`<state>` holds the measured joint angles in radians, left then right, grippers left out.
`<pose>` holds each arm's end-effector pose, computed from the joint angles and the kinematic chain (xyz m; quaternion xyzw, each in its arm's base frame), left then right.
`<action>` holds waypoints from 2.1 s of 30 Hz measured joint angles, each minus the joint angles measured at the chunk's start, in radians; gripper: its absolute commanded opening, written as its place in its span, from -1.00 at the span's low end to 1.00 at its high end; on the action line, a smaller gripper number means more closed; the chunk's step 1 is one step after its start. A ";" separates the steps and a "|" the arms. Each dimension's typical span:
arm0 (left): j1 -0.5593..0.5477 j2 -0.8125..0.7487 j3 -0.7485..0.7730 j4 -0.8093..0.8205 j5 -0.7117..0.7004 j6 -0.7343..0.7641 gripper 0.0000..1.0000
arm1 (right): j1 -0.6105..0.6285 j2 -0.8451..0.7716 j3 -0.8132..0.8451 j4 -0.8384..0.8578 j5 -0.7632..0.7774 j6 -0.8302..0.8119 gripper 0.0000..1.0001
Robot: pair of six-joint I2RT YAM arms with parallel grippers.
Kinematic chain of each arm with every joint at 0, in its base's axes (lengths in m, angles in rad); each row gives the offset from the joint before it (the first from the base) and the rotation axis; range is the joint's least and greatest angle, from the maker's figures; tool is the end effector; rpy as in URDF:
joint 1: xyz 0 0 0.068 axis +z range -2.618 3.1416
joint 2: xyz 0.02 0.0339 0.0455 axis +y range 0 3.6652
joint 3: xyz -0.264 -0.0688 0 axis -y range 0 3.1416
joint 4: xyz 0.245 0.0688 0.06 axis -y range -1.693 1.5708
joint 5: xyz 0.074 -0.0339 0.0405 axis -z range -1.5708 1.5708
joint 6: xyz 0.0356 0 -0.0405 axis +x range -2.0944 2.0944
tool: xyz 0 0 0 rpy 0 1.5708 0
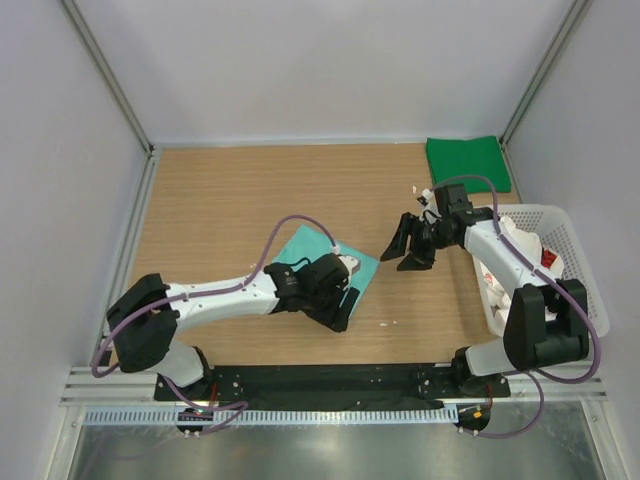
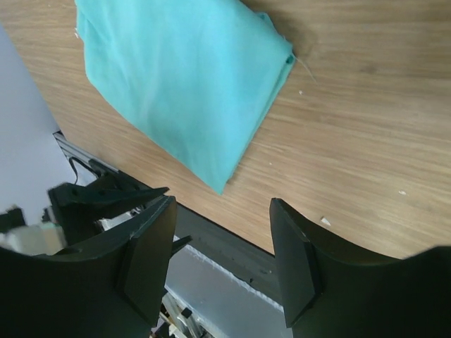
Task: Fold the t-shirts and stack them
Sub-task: Neatly place the folded tshirt to the corner
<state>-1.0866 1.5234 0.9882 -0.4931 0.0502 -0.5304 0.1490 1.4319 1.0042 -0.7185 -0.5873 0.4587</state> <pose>0.1406 -0.2711 0.2100 0.2709 0.9243 -0.2104 0.1675 0.2680 0.0602 0.2335 0.0841 0.9339 0.3303 0.1078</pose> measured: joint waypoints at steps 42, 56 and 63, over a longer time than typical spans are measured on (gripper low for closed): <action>-0.064 -0.134 -0.660 0.894 -0.336 -1.458 0.19 | 0.000 -0.104 -0.268 0.242 0.006 0.075 0.39; -0.077 0.054 -0.660 1.112 -0.354 -1.482 -0.38 | 0.000 -0.097 -0.334 0.300 -0.009 0.095 0.40; -0.077 0.049 -0.700 1.126 -0.385 -1.480 -1.00 | 0.003 -0.087 -0.431 0.434 -0.055 0.206 0.47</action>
<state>-1.1641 1.5726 0.2886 0.6327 -0.3347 -2.0106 0.1516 1.3449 0.5735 -0.2844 -0.6422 0.6647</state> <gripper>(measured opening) 0.034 0.701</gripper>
